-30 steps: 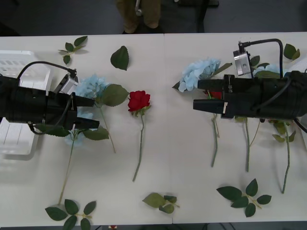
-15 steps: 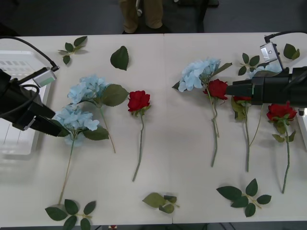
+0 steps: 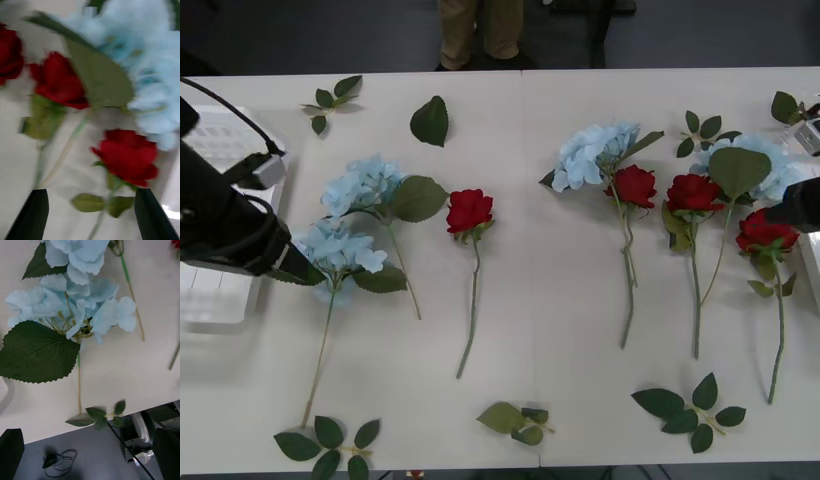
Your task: Place the red flowers into the right box and the blue flowers into the left box. If a person shows an open palm, hand one flower to the person first, then continue sorting.
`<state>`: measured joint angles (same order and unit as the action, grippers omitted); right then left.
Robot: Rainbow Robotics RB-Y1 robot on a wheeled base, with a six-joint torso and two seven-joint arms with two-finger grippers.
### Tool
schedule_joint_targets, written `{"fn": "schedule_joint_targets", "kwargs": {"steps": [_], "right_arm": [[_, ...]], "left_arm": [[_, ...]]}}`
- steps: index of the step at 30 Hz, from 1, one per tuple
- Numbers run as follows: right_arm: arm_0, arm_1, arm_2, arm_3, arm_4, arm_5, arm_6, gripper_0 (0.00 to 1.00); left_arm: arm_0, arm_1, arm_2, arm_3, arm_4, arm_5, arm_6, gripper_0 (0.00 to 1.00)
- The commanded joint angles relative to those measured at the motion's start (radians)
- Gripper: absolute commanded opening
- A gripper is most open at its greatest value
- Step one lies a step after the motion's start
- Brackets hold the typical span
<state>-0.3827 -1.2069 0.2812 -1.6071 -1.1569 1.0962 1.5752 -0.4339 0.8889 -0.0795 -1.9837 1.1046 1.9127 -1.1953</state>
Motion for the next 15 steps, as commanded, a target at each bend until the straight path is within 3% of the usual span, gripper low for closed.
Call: {"fn": "schedule_joint_targets", "kwargs": {"steps": [1, 4, 7, 15], "right_arm": [[0.128, -0.046, -0.013, -0.027, 0.240, -0.116, -0.092, 0.71], [0.200, -0.029, -0.013, -0.014, 0.309, -0.142, -0.129, 0.71], [0.249, -0.013, -0.013, 0.021, 0.220, -0.136, -0.129, 0.71], [0.268, 0.055, -0.013, 0.044, 0.144, -0.121, -0.112, 0.71]], "left_arm": [[0.084, -0.047, -0.131, -0.067, -0.154, 0.007, 0.036, 1.00], [0.153, -0.051, -0.164, -0.096, -0.230, -0.066, 0.029, 1.00], [0.224, -0.051, -0.191, -0.124, -0.301, -0.158, 0.022, 1.00], [0.297, -0.096, -0.307, -0.104, -0.529, -0.317, 0.031, 1.00]]}}
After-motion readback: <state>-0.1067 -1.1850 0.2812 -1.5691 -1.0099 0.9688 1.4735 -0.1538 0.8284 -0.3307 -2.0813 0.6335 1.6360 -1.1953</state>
